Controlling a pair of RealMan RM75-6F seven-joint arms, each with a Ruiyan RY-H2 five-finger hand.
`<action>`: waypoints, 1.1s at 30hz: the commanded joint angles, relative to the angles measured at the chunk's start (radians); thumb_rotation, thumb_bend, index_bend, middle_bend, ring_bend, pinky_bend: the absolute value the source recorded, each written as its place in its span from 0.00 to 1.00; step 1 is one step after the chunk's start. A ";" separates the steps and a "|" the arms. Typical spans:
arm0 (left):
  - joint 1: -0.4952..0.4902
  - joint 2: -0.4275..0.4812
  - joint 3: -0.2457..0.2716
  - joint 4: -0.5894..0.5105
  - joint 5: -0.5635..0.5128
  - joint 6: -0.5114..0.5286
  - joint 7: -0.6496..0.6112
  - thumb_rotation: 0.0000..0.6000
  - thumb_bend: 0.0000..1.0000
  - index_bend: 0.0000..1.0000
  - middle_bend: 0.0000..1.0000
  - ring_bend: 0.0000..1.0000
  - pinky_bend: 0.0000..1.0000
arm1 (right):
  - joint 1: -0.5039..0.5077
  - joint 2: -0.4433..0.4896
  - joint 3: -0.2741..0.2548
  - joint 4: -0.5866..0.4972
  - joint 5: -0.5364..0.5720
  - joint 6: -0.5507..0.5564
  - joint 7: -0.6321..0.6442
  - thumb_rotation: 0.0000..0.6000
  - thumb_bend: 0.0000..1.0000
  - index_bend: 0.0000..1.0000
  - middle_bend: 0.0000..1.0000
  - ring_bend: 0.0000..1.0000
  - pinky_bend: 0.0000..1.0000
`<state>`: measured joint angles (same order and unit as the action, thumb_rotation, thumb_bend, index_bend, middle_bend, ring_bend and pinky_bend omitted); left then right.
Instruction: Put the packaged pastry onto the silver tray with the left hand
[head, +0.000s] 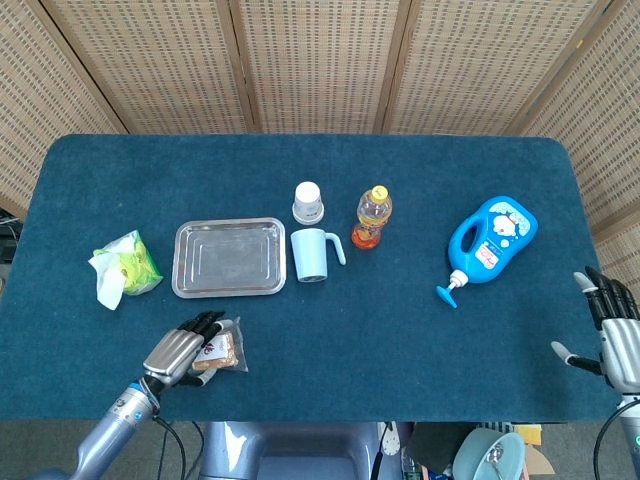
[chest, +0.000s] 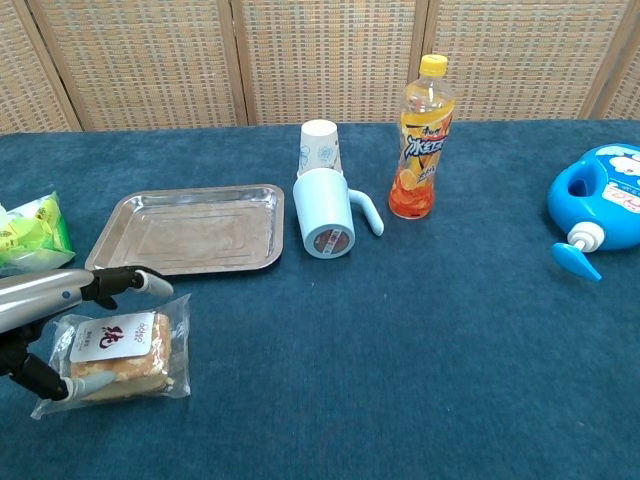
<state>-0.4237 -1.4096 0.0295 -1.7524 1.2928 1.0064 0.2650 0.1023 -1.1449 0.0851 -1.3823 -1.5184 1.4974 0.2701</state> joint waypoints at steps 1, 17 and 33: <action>0.001 -0.003 0.000 0.003 -0.021 -0.001 0.009 1.00 0.43 0.26 0.18 0.01 0.25 | -0.001 -0.004 -0.001 0.010 0.000 0.001 0.006 1.00 0.18 0.00 0.00 0.00 0.00; 0.000 0.004 0.002 0.013 -0.023 0.009 -0.013 1.00 0.45 0.36 0.31 0.19 0.38 | 0.002 -0.011 0.002 0.010 -0.001 0.001 -0.014 1.00 0.18 0.00 0.00 0.00 0.00; 0.021 0.186 -0.026 -0.136 -0.005 0.125 0.065 1.00 0.47 0.44 0.38 0.24 0.42 | -0.006 -0.015 -0.001 0.022 0.007 0.004 -0.001 1.00 0.18 0.00 0.00 0.00 0.00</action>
<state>-0.4014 -1.2411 0.0128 -1.8747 1.2890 1.1223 0.3218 0.0969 -1.1589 0.0844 -1.3620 -1.5123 1.5016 0.2676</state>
